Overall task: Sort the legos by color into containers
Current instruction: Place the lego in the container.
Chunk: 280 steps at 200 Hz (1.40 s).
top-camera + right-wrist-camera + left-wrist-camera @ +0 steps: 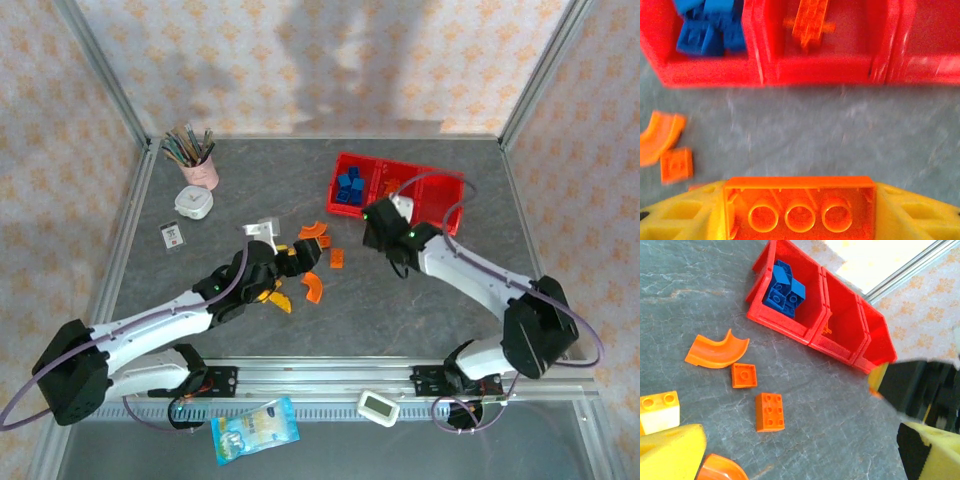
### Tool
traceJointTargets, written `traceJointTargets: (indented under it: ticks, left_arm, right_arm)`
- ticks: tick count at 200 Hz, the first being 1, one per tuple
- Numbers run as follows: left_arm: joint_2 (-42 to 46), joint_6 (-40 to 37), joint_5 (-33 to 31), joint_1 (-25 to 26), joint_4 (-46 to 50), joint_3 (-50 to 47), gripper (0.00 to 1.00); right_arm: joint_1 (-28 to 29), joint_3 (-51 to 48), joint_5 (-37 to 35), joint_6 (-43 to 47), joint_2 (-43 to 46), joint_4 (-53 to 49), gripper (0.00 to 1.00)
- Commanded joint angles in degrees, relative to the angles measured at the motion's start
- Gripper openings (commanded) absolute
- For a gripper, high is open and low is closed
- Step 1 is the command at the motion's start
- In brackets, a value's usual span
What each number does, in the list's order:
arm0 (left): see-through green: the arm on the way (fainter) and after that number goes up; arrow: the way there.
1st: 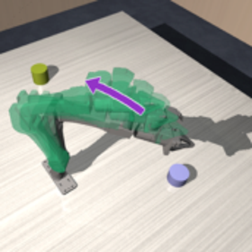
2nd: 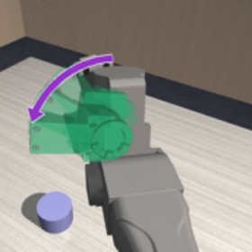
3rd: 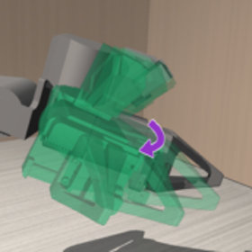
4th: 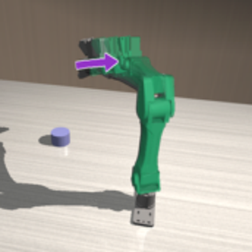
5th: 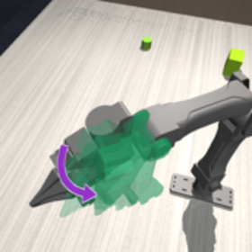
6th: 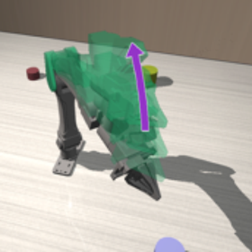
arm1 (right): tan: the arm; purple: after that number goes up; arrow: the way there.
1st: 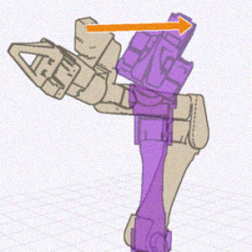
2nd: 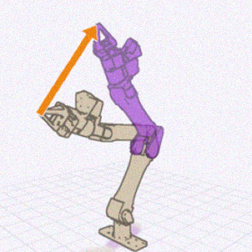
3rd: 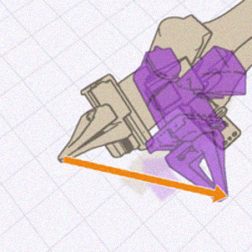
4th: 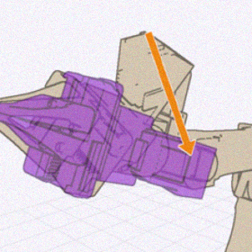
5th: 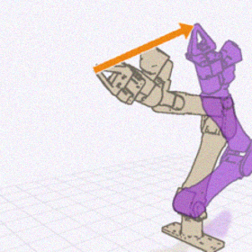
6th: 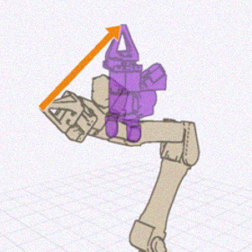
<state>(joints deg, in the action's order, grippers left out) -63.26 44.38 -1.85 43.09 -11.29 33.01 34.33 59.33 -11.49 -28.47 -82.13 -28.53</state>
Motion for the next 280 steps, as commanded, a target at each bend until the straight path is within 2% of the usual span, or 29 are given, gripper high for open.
traceJointTargets:
  ticks: [1,28,62,126,149,213,238,280]
  left_arm:
    - [-1.9,-2.6,2.1,-1.1,-1.0,2.9,0.99]
    - [-4.2,-3.0,3.0,-2.2,-2.5,3.9,0.99]
    - [-7.1,-2.9,4.8,-3.3,-3.9,5.0,0.99]
    - [-9.9,-3.3,5.6,-3.8,-3.9,7.4,0.99]
    - [-10.6,-3.4,5.7,-4.0,-3.9,7.9,0.99]
    - [-10.8,-3.7,6.2,-4.2,-3.5,8.6,0.99]
    - [-10.2,-3.7,6.5,-4.2,-3.4,8.7,0.99]
    - [-7.3,-3.2,6.0,-4.2,-2.6,7.6,0.99]
  right_arm:
    - [-4.1,4.6,-2.5,6.0,-4.5,3.0,0.64]
    - [-10.0,10.0,1.2,8.0,-10.6,5.1,0.64]
    - [-13.7,17.9,1.9,10.8,-19.4,6.3,0.64]
    - [-18.0,29.4,3.4,12.6,-31.6,5.6,0.64]
    - [-18.1,32.1,3.1,13.1,-34.0,5.0,0.68]
    - [-18.1,33.4,3.3,13.3,-33.3,4.0,0.77]
    - [-17.8,31.1,7.0,12.8,-29.8,5.1,0.77]
    - [-14.6,26.3,7.9,12.4,-23.1,5.3,0.78]
